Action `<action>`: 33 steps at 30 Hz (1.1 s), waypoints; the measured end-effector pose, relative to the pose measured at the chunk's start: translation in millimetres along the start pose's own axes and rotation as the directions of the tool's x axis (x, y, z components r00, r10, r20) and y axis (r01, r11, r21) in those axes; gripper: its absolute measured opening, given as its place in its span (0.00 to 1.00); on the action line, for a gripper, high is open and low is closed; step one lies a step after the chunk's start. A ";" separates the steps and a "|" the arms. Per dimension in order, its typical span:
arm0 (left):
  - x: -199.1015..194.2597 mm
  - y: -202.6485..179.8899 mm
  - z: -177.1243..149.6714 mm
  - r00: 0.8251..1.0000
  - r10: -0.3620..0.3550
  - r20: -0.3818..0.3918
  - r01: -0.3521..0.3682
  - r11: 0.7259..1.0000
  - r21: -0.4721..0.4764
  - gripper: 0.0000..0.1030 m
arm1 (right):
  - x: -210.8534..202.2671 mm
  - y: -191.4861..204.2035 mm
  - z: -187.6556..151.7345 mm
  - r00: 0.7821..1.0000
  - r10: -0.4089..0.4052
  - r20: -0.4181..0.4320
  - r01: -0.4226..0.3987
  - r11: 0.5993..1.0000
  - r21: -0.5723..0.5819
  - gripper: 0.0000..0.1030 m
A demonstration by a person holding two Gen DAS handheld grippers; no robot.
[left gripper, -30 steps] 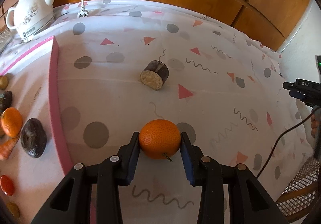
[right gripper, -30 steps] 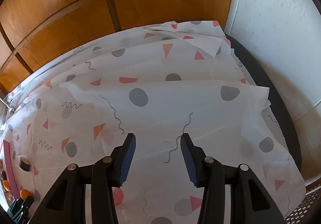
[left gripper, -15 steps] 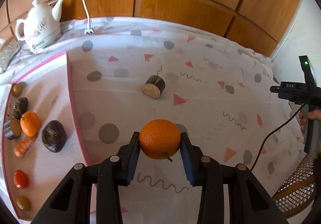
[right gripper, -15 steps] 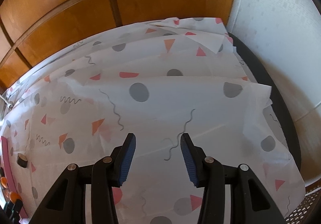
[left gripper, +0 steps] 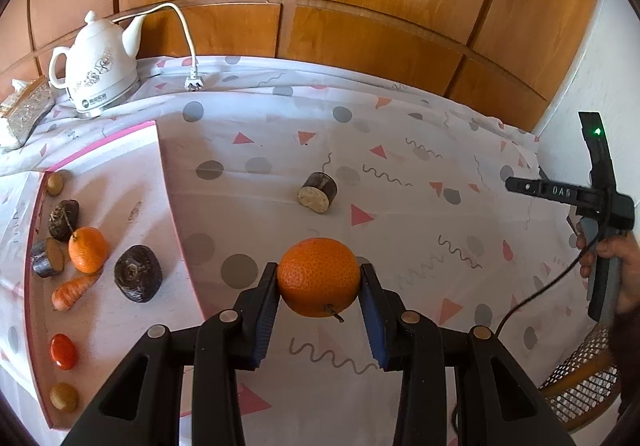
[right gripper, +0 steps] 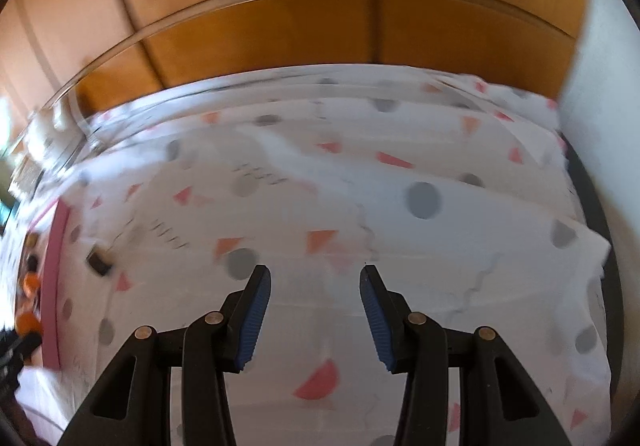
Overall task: Organize fruits
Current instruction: 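Carry the orange into the pink tray and open the left gripper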
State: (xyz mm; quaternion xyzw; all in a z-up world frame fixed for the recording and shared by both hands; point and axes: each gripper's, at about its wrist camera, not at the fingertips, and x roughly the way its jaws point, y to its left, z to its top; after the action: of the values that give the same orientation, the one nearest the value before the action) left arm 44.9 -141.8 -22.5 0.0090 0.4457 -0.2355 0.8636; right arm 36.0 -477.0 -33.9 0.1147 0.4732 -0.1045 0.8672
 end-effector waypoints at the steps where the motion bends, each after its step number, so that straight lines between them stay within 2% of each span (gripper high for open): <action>1: -1.1 1.0 0.3 1.000 0.001 0.001 -0.001 1.000 -0.002 0.38 | 0.5 7.3 -1.1 1.000 0.012 -0.001 -0.012 0.999 -0.032 0.46; 8: -10.5 11.4 -1.3 1.000 0.010 0.015 -0.010 1.000 -0.023 0.38 | 2.4 44.6 -10.7 0.997 0.080 -0.016 -0.082 0.978 -0.192 0.46; 13: -16.6 23.3 -5.3 1.000 0.021 0.017 -0.020 0.999 -0.038 0.38 | 1.4 69.9 -20.2 0.990 0.138 -0.033 -0.142 0.944 -0.296 0.46; 18: -26.9 49.1 -6.2 0.999 0.040 0.027 -0.038 0.995 -0.095 0.38 | 2.5 90.5 -30.1 0.983 0.175 -0.063 -0.186 0.907 -0.378 0.45; 25: -41.8 98.1 -15.4 0.995 0.094 0.036 -0.087 0.981 -0.176 0.38 | 3.3 100.6 -37.0 0.980 0.178 -0.087 -0.198 0.886 -0.419 0.46; 33: -39.8 148.6 -40.3 0.990 0.141 -0.012 -0.139 0.955 -0.263 0.38 | 2.6 106.2 -39.5 0.979 0.183 -0.092 -0.205 0.875 -0.438 0.46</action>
State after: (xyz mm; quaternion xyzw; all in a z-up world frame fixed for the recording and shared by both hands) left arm 56.1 15.3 -44.9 -0.0749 0.4683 -0.1127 0.8732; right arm 36.6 -364.2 -46.2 -0.0375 0.4913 0.0965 0.8648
